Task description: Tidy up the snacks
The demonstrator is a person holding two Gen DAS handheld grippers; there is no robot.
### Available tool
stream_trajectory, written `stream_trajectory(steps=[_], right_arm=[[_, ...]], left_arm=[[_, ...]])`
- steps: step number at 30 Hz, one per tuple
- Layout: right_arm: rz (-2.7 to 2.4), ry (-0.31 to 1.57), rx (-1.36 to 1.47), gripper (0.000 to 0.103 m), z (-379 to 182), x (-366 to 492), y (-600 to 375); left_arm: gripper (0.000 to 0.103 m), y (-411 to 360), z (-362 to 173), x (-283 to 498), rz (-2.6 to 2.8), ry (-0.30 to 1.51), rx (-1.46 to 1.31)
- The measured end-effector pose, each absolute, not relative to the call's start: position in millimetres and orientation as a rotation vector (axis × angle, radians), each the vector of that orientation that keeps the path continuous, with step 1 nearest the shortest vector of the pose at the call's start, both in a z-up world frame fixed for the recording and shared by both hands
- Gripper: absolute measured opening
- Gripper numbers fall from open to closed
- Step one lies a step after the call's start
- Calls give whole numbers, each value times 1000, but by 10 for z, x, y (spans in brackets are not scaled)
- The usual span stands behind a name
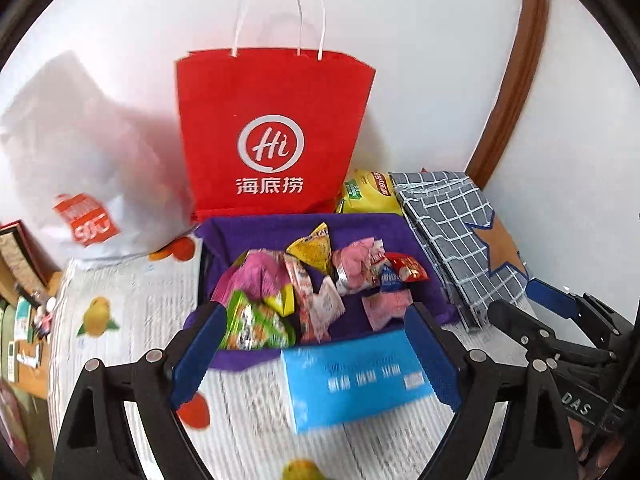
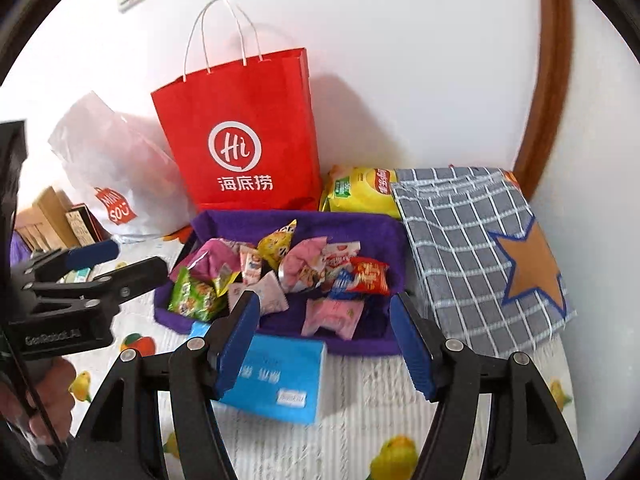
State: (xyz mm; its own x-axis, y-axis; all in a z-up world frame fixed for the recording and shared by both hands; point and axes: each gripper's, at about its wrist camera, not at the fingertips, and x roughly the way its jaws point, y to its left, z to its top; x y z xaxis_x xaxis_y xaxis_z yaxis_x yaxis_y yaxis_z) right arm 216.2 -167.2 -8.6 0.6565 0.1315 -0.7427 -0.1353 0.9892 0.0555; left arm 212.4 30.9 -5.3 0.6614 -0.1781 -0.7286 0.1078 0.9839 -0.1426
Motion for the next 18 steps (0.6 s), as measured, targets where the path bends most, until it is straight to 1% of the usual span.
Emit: stream_trajectory(steps=[3,6,8,12,18], right_arm=[[138,805,-13,80,-31,1906,-1660],[148,776,2,88,17,1650,-1661],[148,764,-11,96,32,1467,-1644],[152,744,-19,100,37,1174,-1644],[161,753,1,100,7,780,-1751]], left_arm=[[92,320,-16,1826,-152,808,-83],[94,306,9,1553,-134,783,-74],[95,280,21,1368,-137,773,-71],[95,212,44,1063,-124,750,-61],[95,104,73,631,-113,730,-53]])
